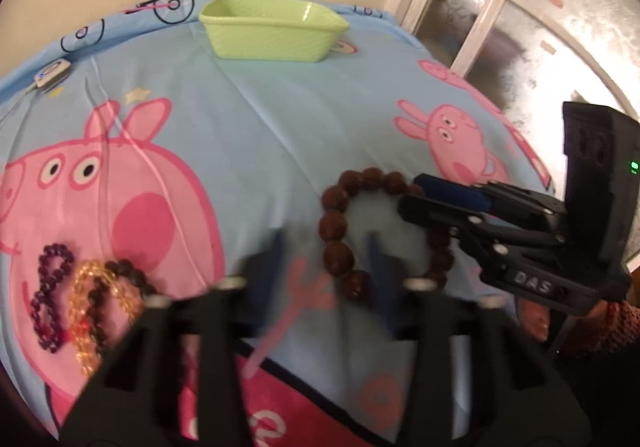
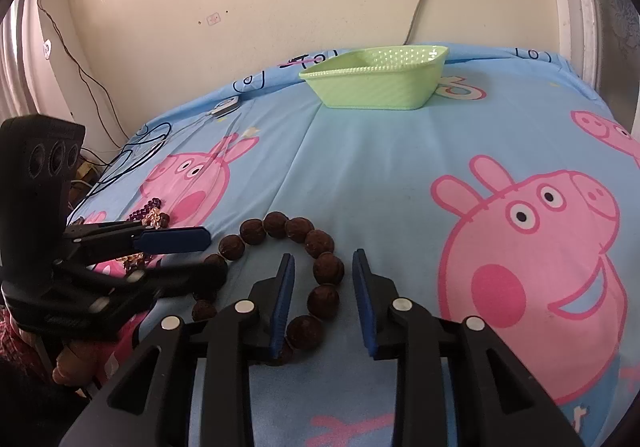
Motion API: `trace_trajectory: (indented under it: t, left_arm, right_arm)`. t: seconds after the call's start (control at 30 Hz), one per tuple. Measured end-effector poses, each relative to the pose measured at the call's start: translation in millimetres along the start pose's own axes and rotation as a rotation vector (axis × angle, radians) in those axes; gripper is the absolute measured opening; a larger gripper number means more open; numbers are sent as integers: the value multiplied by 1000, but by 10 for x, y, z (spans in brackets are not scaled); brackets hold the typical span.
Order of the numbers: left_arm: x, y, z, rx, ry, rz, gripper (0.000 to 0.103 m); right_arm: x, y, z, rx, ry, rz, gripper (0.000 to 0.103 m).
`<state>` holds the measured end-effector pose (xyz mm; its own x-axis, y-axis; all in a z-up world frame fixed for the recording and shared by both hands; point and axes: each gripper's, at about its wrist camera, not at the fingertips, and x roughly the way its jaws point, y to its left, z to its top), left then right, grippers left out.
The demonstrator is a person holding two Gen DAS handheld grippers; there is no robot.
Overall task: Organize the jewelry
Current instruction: 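Carry the wooden bracelet into the green basket and open both tools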
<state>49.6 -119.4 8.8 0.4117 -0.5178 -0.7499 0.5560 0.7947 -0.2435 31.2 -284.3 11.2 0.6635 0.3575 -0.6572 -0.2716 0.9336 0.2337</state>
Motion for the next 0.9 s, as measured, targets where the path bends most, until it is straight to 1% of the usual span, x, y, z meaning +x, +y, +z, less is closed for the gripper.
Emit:
trace_trajectory:
  t: [0.03, 0.07, 0.13, 0.2, 0.27, 0.37, 0.4, 0.47, 0.5, 0.53, 0.63, 0.67, 0.7, 0.77, 0.8, 0.83, 0.87, 0.9]
  left_arm:
    - [3, 8, 24, -3, 12, -17, 16]
    - [8, 4, 35, -2, 18, -15, 15]
    - [10, -23, 81, 18, 25, 9, 15]
    - [-41, 3, 177, 12, 19, -5, 15]
    - [-136, 42, 322, 6, -9, -21, 15]
    - [-282, 97, 658, 8, -66, -20, 15]
    - [-313, 110, 793, 12, -87, -14, 15]
    - [-337, 130, 1095, 29, -131, 10, 15]
    - [-308, 169, 1316, 28, -150, 23, 15]
    - [-281, 206, 1446, 22, -157, 26, 15]
    - [-77, 336, 1920, 7, -181, 66, 15]
    - [42, 386, 2075, 3, -183, 82, 15]
    - [120, 417, 2160, 2, -183, 93, 15]
    - [356, 486, 2329, -4, -193, 149, 15]
    - [493, 527, 2394, -8, -193, 182, 19]
    - [612, 571, 2431, -18, -178, 212, 23]
    - [709, 621, 2446, -41, -149, 234, 23]
    - [730, 672, 2439, -65, -134, 223, 23]
  right_arm:
    - [2, 7, 3, -7, 4, -3, 5]
    - [8, 14, 9, -14, 9, -7, 0]
    - [14, 17, 34, -15, 16, -6, 0]
    - [-5, -12, 101, 13, 8, 34, 0]
    - [-32, -22, 231, 17, -9, 67, 0]
    - [-56, -49, 568, 16, -64, 99, 0]
    - [-40, -73, 740, 18, -85, 113, 0]
    - [-5, -129, 997, 13, -119, 118, 0]
    - [40, -182, 1177, 10, -143, 111, 0]
    - [98, -244, 1342, 16, -160, 106, 0]
    - [356, -486, 1781, 67, -170, 77, 0]
    - [440, -557, 1869, 81, -165, 64, 0]
    - [567, -656, 1985, 103, -154, 44, 0]
    - [790, -805, 2124, 143, -131, 20, 0]
    - [945, -878, 2180, 160, -104, 9, 0]
    - [1053, -926, 2200, 174, -78, -12, 0]
    - [1124, -968, 2207, 188, -59, -33, 0]
    - [1146, -1015, 2185, 212, -55, -37, 0]
